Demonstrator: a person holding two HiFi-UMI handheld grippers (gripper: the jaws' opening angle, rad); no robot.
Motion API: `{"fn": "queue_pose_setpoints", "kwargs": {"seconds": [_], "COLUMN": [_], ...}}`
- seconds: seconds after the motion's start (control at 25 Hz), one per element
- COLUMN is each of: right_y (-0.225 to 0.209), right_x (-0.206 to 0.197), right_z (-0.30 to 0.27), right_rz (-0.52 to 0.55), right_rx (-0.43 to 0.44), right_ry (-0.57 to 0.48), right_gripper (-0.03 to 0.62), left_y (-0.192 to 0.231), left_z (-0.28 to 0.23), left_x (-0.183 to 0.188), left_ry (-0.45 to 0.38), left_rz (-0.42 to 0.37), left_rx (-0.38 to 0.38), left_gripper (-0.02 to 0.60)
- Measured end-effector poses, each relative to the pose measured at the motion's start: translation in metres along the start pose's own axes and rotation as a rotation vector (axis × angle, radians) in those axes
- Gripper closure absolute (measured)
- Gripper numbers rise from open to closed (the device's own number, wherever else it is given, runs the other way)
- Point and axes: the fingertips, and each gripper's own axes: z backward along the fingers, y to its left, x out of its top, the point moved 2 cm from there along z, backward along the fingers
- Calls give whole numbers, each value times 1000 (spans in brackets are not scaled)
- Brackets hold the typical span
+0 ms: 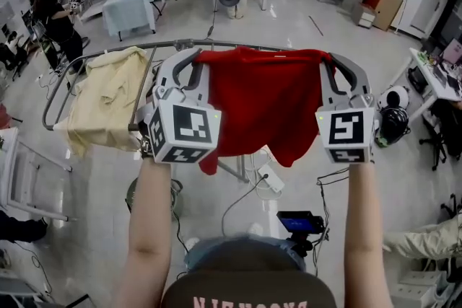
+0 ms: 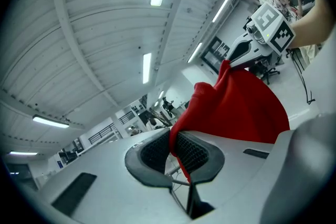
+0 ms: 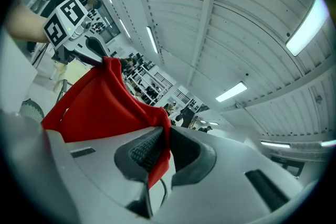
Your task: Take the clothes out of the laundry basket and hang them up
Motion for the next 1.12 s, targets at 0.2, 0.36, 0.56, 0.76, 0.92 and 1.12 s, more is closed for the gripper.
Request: {"fn": "queue_pose_setpoints", "kwargs": {"seconds": [0.2,0.36,0.56,0.76,0.92,1.12], "right_y": [-18,-17,-23,-23,-27,-32], "right_x": [-13,-21,-22,-23,-21,-20], "right_z": [-12,-24,-40,-66,-91,-130], "right_rz": [20,42,101,220,285,334], "right_rx": [48,77,65,36,2,-26], "right_ry": [-42,-61,-70,-51,-36,-12], "right_gripper": [557,556,554,554,553,551], "left_y": [-7,-5,3,16,26,46], "left_z": [-16,-26,-41,-69,-96,-136], "left_x": [12,12,17,14,7,-2], "left_ry": [41,69,82,81,63,38], "left_rz": [3,-41,-106,-173,-235,-274], "left_rx": [50,92,109,117,125,117], "left_gripper": [561,561,561,561,561,561]}}
